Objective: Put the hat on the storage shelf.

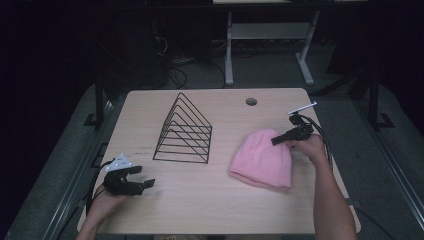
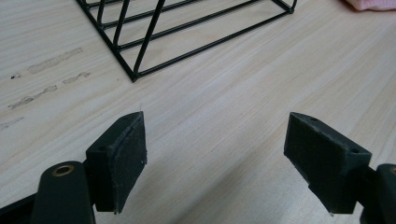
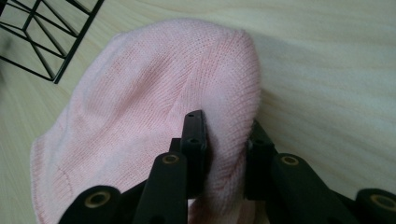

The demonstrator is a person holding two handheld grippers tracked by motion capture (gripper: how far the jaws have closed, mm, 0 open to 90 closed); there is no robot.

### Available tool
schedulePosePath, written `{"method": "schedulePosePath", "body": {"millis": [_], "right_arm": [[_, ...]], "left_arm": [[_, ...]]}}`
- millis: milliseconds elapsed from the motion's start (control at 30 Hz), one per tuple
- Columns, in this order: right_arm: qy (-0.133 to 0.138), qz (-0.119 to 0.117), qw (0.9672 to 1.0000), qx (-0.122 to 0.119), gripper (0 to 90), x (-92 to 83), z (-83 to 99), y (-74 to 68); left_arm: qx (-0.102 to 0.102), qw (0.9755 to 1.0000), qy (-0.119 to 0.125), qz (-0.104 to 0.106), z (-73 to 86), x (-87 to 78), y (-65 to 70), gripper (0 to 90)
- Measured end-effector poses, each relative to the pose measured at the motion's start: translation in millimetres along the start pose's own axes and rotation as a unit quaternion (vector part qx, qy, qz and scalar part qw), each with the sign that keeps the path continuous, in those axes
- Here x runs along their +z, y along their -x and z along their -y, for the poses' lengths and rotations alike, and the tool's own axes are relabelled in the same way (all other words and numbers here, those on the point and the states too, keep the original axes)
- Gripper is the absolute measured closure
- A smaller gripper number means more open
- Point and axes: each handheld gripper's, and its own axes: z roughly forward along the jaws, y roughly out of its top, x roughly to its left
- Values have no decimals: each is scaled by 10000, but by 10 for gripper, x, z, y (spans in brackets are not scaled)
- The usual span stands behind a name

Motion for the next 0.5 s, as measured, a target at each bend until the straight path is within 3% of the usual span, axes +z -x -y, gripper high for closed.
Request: {"method": "schedulePosePath", "body": {"millis": [500], "right_arm": [[319, -134, 9978, -563, 783, -235, -100, -369]], "left_arm": [[-14, 10000, -3, 1, 3, -20, -2, 212]]}}
